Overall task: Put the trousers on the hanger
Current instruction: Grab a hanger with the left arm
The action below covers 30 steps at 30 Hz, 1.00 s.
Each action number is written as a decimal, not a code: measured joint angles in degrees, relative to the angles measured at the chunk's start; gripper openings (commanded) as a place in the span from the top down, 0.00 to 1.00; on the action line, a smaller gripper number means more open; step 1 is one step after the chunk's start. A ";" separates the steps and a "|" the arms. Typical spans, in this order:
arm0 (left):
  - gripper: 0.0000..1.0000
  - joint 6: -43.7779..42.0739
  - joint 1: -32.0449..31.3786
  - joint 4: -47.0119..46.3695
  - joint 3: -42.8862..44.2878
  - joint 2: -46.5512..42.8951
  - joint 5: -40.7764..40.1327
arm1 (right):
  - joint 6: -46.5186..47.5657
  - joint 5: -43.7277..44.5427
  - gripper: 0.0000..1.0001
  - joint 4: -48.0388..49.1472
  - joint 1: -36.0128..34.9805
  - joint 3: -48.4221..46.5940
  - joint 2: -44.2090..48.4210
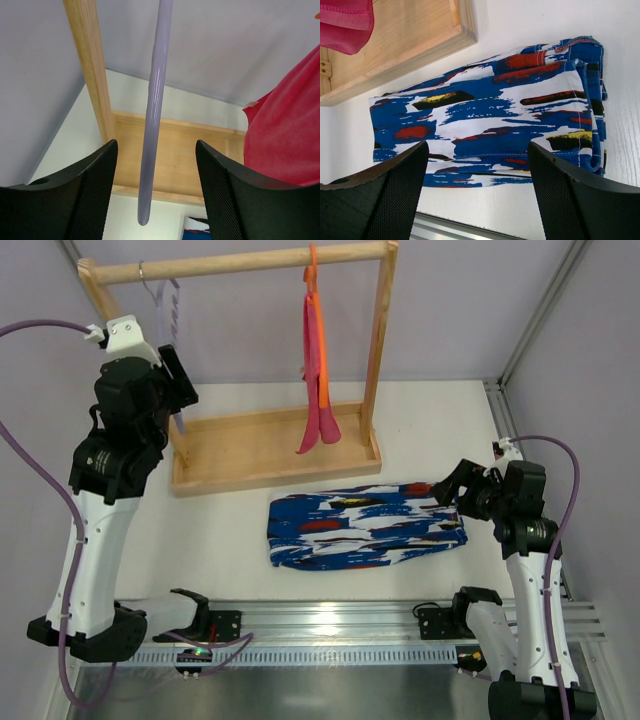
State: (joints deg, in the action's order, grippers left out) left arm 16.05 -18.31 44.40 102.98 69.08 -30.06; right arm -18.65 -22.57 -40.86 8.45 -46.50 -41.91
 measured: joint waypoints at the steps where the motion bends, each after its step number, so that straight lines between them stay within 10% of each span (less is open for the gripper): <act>1: 0.38 -0.02 0.17 -0.04 0.00 0.26 0.15 | 0.04 -0.04 0.18 -0.02 0.00 0.00 -0.04; 18: 0.91 -1.46 1.97 -3.19 -2.64 2.60 2.19 | 0.35 -0.11 0.18 -0.02 0.00 0.02 -0.39; 30: 1.00 -3.34 2.01 -4.96 -1.81 2.49 4.31 | 0.35 -0.11 0.18 -0.02 0.00 0.02 -0.96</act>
State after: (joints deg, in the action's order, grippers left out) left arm 12.71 -16.29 39.44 101.16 71.57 -25.76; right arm -18.31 -22.68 -40.88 8.45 -46.48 -42.87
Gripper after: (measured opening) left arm 0.125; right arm 0.820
